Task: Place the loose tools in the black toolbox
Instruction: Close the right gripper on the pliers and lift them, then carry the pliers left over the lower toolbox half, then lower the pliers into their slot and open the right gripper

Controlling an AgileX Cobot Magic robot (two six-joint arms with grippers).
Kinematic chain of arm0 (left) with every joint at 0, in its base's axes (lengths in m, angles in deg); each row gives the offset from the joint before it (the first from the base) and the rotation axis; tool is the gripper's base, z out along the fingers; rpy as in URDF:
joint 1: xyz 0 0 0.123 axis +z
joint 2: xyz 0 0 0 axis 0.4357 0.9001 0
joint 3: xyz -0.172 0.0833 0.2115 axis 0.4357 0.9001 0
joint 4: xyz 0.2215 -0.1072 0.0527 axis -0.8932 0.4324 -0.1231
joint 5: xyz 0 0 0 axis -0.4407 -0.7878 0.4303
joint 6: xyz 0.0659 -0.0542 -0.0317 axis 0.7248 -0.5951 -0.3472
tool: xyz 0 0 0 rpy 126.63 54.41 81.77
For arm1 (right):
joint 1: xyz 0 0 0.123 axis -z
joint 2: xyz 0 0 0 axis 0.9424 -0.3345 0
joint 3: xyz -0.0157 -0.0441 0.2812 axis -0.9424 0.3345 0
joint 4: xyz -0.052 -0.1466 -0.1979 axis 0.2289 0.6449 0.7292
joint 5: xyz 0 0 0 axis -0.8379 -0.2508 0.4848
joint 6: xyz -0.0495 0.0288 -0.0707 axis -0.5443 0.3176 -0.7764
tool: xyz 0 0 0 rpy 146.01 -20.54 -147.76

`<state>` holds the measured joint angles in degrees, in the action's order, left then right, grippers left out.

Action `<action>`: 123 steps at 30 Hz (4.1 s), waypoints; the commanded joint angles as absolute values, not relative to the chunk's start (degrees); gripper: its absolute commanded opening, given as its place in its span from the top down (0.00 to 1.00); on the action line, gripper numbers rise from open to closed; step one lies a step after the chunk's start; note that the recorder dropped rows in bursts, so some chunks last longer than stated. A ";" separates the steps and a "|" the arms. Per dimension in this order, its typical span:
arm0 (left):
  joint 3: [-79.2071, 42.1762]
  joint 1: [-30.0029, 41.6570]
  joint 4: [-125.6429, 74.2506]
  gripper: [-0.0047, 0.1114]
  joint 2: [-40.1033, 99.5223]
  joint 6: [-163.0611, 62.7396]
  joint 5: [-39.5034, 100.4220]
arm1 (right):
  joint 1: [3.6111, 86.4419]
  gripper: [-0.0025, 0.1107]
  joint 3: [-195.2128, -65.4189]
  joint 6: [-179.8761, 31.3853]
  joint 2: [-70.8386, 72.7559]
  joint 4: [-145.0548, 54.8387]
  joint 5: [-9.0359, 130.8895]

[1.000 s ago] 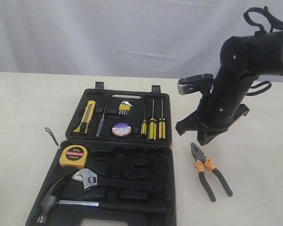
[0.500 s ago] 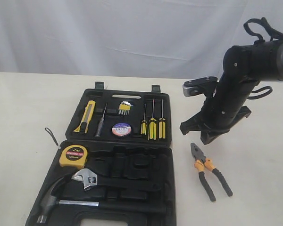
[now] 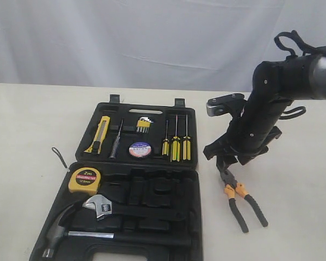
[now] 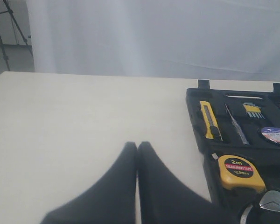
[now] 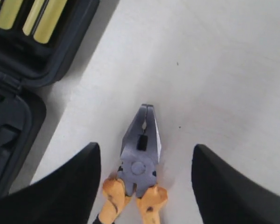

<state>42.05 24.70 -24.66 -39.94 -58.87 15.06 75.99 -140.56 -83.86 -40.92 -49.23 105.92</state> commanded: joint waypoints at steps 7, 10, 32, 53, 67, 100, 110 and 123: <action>42.18 24.58 -24.46 0.96 -40.10 -58.89 15.09 | 76.34 0.48 -140.87 -84.37 -43.40 -49.52 103.37; 42.18 24.58 -24.46 0.96 -40.10 -58.89 15.09 | 76.34 0.48 -140.87 -84.37 -44.28 -49.64 103.37; 42.18 24.58 -24.46 0.96 -40.10 -58.89 15.09 | 76.34 0.98 -140.87 -90.10 -46.79 -49.80 106.49; 42.18 24.58 -24.46 0.96 -40.10 -58.89 15.09 | 57.75 0.98 -151.12 -128.21 -35.13 -46.93 113.57; 42.18 24.58 -24.46 0.96 -40.10 -58.89 15.09 | 48.33 0.98 -154.10 -122.34 -42.55 -44.62 113.78; 42.18 24.58 -24.46 0.96 -40.10 -58.89 15.09 | 47.57 0.34 -154.10 -120.59 -47.33 -45.11 103.68; 42.18 24.58 -24.46 0.96 -40.10 -58.89 15.09 | 47.57 0.41 -154.10 -118.50 -47.33 -45.11 102.91; 42.18 24.58 -24.46 0.96 -40.10 -58.89 15.09 | 49.72 0.97 -154.10 -108.40 -44.88 -45.62 106.67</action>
